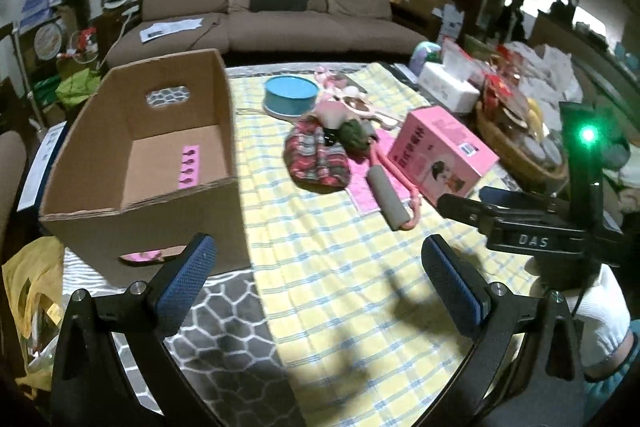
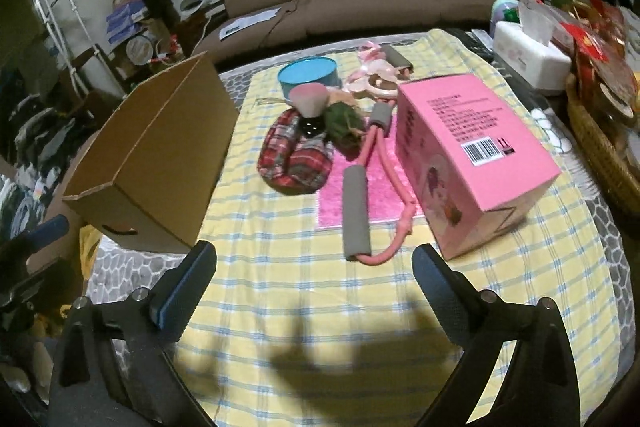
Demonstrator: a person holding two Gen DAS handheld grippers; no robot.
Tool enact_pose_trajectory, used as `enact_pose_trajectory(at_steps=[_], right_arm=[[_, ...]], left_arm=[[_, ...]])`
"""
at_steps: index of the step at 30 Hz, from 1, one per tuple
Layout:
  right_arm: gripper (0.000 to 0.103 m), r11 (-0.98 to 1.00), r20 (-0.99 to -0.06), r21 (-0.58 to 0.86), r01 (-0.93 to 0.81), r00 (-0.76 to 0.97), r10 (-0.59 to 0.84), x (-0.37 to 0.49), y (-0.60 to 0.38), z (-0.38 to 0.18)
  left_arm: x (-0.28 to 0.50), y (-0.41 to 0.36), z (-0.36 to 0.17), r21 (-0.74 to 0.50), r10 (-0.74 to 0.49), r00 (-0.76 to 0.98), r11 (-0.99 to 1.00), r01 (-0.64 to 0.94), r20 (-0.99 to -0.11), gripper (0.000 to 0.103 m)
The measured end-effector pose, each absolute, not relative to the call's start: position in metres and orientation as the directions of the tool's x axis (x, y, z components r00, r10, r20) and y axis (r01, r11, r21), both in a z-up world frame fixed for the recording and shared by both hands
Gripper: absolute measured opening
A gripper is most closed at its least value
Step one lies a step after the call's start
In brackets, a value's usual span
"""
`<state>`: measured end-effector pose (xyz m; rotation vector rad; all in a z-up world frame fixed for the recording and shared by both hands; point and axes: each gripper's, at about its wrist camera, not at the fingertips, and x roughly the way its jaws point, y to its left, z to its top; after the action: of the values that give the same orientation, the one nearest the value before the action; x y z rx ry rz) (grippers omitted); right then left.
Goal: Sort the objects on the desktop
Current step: 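Withdraw both tools from the box back toward the table, then grasp the plaid pouch with pink brush using the left tool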
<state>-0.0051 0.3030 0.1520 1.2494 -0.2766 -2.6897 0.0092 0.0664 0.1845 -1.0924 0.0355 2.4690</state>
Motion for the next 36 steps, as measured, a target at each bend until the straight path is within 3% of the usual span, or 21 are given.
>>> enact_pose_trajectory(at_steps=[3, 7, 11, 22, 31, 32, 34, 36], right_arm=[[0.091, -0.969, -0.744, 0.239, 0.061, -0.630, -0.224, -0.006, 0.311, 0.144], [0.074, -0.962, -0.741, 0.268, 0.057, -0.626, -0.243, -0.005, 0.321, 0.133], [0.066, -0.955, -0.744, 0.293, 0.050, -0.615, -0.260, -0.007, 0.330, 0.121], [0.064, -0.954, -0.738, 0.286, 0.089, -0.615, -0.278, -0.017, 0.333, 0.114], [0.063, -0.943, -0.721, 0.307, 0.130, -0.615, -0.319, -0.032, 0.331, 0.114], [0.063, -0.940, -0.717, 0.313, 0.137, -0.615, -0.328, -0.032, 0.331, 0.113], [0.062, -0.935, -0.716, 0.325, 0.142, -0.609, -0.341, -0.033, 0.332, 0.111], [0.062, -0.930, -0.722, 0.338, 0.146, -0.594, -0.355, -0.034, 0.331, 0.108]], left_arm=[[0.010, 0.079, 0.180, -0.147, 0.388, -0.586, -0.898, -0.415, -0.711, 0.103], [0.012, 0.094, 0.172, -0.147, 0.401, -0.568, -0.886, -0.440, -0.719, 0.103], [0.012, 0.111, 0.164, -0.117, 0.396, -0.569, -0.879, -0.463, -0.721, 0.103], [-0.035, 0.146, 0.187, -0.106, 0.404, -0.601, -0.877, -0.468, -0.690, 0.103], [-0.129, 0.183, 0.176, -0.151, 0.365, -0.560, -0.908, -0.392, -0.744, 0.101], [-0.139, 0.185, 0.171, -0.159, 0.358, -0.554, -0.913, -0.374, -0.751, 0.100], [-0.159, 0.188, 0.158, -0.186, 0.355, -0.533, -0.920, -0.345, -0.768, 0.083], [-0.174, 0.193, 0.142, -0.195, 0.345, -0.510, -0.925, -0.325, -0.788, 0.075]])
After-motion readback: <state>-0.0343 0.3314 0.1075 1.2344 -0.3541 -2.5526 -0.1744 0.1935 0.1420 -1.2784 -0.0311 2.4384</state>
